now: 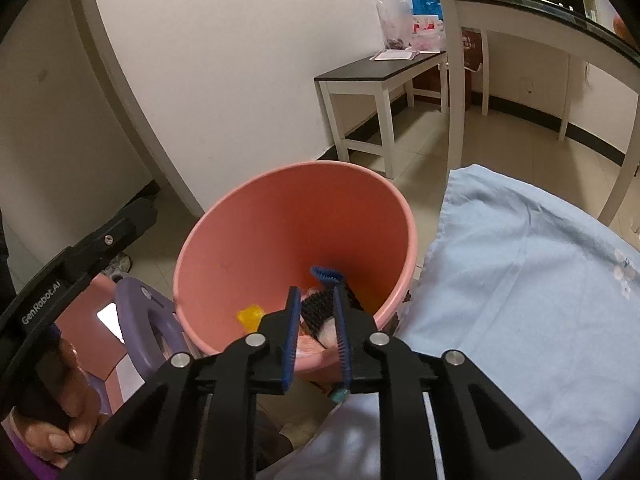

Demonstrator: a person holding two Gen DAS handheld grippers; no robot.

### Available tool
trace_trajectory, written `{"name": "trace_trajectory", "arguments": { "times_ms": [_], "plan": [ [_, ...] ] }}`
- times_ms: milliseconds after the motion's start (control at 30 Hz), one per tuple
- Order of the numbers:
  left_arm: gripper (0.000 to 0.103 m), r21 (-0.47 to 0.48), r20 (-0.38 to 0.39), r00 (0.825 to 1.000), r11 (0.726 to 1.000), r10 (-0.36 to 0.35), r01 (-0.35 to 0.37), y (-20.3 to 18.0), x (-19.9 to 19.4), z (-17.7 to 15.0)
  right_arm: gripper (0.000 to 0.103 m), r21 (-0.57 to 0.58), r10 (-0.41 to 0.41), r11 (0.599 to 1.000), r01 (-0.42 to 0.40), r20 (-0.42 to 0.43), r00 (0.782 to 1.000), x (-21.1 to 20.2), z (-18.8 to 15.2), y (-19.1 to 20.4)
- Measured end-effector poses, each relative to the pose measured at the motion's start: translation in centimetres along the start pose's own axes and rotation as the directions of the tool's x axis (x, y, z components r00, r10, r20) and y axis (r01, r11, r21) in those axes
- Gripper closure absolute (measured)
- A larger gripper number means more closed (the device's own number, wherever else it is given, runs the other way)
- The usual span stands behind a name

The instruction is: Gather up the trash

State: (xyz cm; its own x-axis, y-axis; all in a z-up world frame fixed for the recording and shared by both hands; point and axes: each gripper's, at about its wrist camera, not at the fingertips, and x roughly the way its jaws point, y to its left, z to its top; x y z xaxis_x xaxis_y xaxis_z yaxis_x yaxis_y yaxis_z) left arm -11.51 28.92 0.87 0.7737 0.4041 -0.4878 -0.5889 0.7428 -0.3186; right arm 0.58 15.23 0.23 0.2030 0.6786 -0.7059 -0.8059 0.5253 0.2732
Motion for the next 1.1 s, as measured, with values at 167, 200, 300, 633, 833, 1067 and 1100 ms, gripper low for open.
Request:
{"name": "trace_trajectory", "arguments": {
  "times_ms": [167,200,300,633,833,1067,1100],
  "plan": [
    [0.062,-0.005,-0.018,1.0,1.0,0.012,-0.012,-0.4,-0.4,0.0,0.07,0.009,0.01,1.0,-0.01,0.024,1.0,-1.3,-0.3,-0.3],
    [0.062,-0.001,-0.02,1.0,1.0,0.011,-0.011,-0.6,-0.5,0.0,0.066,0.007,0.011,1.0,-0.012,0.034,0.999,-1.7,-0.5,-0.3],
    [0.062,0.035,-0.02,0.999,0.999,0.024,-0.024,-1.8,-1.1,-0.2,0.057,0.001,0.018,1.0,-0.018,0.056,0.998,-2.8,-0.8,-0.5],
    [0.062,0.065,-0.066,0.998,0.998,0.009,-0.005,-4.9,-3.4,-2.2,0.035,-0.033,0.015,0.999,-0.01,0.138,0.99,-8.0,-3.6,-0.9],
    [0.062,0.101,-0.07,0.997,0.995,0.033,-0.026,-7.2,-5.0,-3.8,0.031,-0.033,-0.011,0.999,0.017,0.168,0.986,-10.4,-5.6,-1.5],
    [0.062,0.106,-0.086,0.995,0.994,0.049,-0.04,-8.9,-6.4,-5.7,0.031,-0.006,-0.031,0.999,0.032,0.182,0.983,-12.6,-7.5,-2.1],
    [0.062,0.108,-0.089,0.995,0.993,0.049,-0.039,-9.0,-6.6,-5.9,0.031,-0.001,-0.034,0.999,0.035,0.187,0.982,-13.0,-7.8,-2.2]
  ]
}}
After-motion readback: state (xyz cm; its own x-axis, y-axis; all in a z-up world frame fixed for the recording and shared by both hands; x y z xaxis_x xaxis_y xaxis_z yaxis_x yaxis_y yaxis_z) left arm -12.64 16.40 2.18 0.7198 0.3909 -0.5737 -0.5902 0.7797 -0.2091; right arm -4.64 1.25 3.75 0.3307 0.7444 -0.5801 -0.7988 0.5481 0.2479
